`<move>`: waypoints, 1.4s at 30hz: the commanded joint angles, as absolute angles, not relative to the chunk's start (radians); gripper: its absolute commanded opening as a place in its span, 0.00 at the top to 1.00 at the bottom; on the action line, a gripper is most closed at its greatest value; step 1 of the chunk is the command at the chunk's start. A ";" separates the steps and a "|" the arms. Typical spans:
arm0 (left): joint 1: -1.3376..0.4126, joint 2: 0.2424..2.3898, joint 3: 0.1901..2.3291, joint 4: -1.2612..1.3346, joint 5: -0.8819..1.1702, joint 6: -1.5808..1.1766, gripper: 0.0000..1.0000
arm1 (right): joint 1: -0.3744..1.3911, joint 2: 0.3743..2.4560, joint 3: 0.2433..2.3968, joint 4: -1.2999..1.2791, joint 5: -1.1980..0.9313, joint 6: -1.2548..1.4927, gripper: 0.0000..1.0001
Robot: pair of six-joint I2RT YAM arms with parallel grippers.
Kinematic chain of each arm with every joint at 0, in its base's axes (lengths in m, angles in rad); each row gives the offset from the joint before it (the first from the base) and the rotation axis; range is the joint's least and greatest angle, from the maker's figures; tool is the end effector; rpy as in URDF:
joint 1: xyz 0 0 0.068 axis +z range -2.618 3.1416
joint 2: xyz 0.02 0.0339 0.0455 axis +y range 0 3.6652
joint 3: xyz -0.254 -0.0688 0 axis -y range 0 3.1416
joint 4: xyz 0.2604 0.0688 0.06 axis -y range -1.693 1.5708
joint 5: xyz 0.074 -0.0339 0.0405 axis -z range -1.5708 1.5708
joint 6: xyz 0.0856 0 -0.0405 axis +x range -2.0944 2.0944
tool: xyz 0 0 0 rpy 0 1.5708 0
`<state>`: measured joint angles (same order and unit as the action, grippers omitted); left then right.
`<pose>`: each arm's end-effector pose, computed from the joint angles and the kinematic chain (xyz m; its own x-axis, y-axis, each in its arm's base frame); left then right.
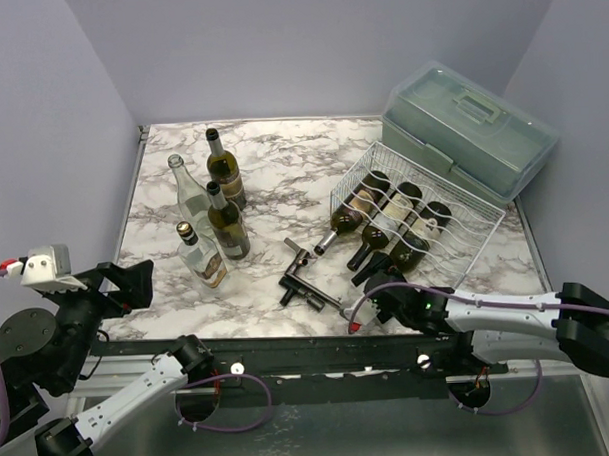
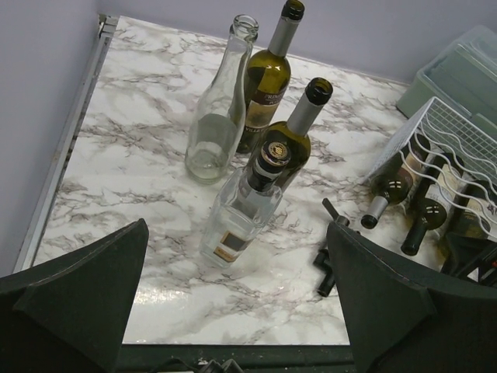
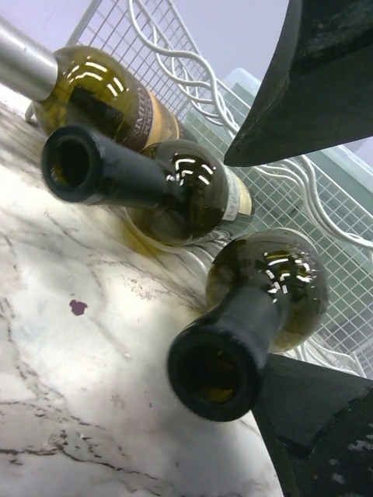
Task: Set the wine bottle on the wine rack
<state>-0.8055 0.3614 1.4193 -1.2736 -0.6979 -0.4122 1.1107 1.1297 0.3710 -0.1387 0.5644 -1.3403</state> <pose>0.0357 0.0422 0.4298 -0.1830 -0.2526 -0.9501 0.0484 0.9629 -0.2653 0.1445 0.1885 0.0932 0.5135 -0.8163 0.2646 -0.4770 -0.5279 -0.7027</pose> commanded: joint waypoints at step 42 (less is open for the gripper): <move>-0.826 0.701 1.592 -1.244 -0.779 -0.536 0.01 | 1.202 1.143 0.928 0.255 0.373 -0.281 0.00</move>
